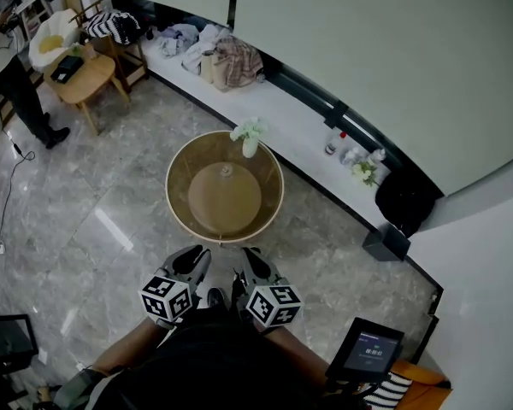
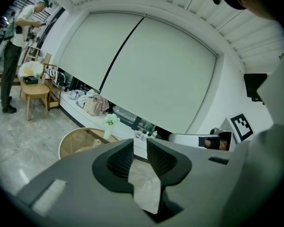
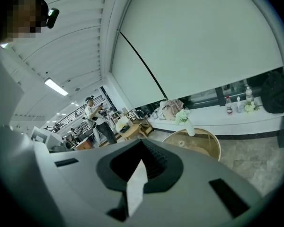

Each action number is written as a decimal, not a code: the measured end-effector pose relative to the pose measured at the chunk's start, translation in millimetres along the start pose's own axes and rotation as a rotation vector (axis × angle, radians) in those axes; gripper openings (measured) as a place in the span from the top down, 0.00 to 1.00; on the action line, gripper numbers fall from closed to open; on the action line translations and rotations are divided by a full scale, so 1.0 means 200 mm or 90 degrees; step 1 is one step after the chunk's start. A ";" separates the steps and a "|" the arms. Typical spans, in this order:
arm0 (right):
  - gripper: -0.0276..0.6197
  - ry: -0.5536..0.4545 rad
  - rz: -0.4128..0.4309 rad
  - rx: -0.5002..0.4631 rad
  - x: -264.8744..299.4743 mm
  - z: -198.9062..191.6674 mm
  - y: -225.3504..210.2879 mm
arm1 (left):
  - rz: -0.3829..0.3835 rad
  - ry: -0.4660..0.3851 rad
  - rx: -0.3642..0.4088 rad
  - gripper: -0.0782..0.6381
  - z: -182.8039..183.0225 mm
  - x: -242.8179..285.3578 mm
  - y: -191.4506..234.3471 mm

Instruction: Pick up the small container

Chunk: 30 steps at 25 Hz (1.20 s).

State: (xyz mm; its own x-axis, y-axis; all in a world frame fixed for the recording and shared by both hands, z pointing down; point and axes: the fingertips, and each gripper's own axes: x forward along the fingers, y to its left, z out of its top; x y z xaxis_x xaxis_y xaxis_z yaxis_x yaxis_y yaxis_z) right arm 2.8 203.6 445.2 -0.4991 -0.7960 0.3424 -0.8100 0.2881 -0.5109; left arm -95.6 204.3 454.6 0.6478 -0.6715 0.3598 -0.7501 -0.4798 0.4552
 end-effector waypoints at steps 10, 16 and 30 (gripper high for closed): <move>0.95 0.013 0.033 0.011 0.24 0.16 -0.16 | 0.032 -0.003 0.011 0.77 0.16 0.25 0.11; 0.95 0.030 0.045 0.014 0.44 0.32 -0.33 | 0.051 -0.011 0.009 0.77 0.29 0.50 0.18; 0.95 0.066 0.083 0.030 0.81 0.61 -0.61 | 0.133 -0.002 0.049 0.77 0.57 0.88 0.37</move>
State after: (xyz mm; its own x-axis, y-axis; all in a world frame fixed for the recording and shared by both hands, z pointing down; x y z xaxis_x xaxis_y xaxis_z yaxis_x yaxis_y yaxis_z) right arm 57.8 -24.7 466.3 -0.6296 -0.6937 0.3499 -0.7229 0.3579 -0.5911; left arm -52.4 -14.8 459.1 0.4772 -0.7625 0.4369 -0.8758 -0.3716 0.3080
